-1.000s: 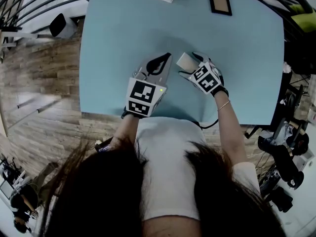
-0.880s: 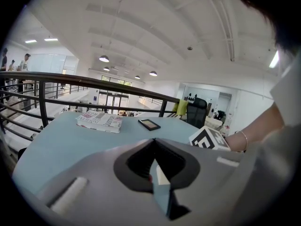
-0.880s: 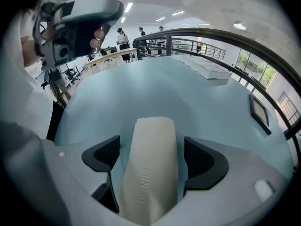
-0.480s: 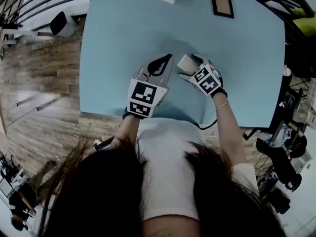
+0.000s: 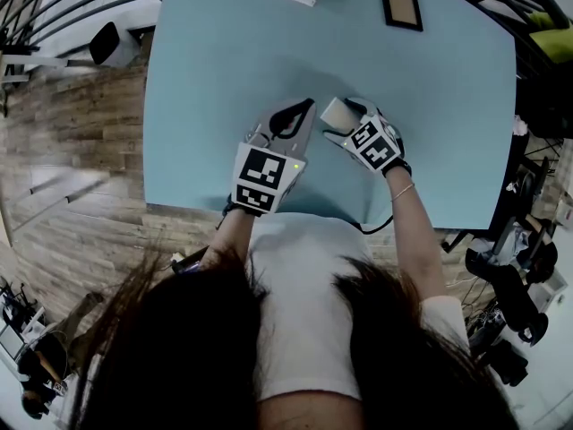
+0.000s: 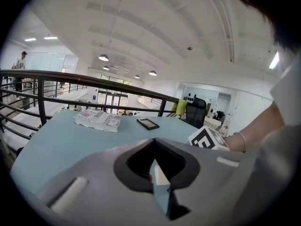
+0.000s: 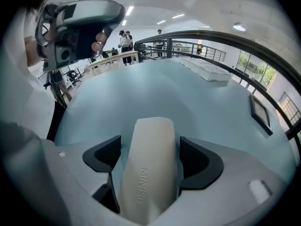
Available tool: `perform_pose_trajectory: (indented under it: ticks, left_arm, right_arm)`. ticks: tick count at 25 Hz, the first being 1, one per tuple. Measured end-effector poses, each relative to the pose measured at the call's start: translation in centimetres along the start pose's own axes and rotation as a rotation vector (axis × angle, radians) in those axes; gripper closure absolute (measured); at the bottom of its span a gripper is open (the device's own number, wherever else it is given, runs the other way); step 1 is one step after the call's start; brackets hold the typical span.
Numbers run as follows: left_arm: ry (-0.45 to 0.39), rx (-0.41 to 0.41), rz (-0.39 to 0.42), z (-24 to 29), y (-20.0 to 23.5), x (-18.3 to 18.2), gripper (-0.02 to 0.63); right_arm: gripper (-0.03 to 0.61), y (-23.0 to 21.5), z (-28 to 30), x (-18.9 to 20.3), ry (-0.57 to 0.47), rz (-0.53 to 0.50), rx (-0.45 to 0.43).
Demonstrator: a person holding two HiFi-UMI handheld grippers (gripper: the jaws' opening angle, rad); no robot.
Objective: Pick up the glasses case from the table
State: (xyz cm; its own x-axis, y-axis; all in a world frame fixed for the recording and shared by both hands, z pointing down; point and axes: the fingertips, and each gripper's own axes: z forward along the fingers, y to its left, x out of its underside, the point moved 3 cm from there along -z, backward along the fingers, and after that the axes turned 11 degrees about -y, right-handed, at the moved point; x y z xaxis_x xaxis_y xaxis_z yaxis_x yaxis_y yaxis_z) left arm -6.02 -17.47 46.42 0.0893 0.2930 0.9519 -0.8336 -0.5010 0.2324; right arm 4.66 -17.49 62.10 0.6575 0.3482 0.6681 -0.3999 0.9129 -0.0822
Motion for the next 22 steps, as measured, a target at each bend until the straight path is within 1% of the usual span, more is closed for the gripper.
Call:
perform_pose_trajectory:
  ticks: [2, 5, 14, 20, 22]
  left_arm:
    - [-0.001, -0.001, 0.001, 0.0, 0.1, 0.0, 0.557]
    - [-0.002, -0.005, 0.001, -0.1, 0.2, 0.0, 0.557]
    - [-0.004, -0.011, -0.004, -0.2, 0.4, -0.1, 0.557]
    - [-0.011, -0.016, -0.004, -0.4, 0.7, -0.3, 0.557]
    - [-0.013, -0.018, -0.003, -0.5, 0.8, -0.4, 0.557]
  right_arm:
    - [0.207, 0.0, 0.1, 0.3, 0.0, 0.005, -0.002]
    - [0.275, -0.1, -0.2, -0.3, -0.004, 0.0, 0.004]
    - [0.284, -0.2, -0.5, -1.0, 0.007, -0.01, 0.007]
    - [0.287, -0.1, -0.1, -0.2, 0.002, 0.001, 0.0]
    - [0.287, 0.1, -0.3, -0.5, -0.001, -0.007, 0.001]
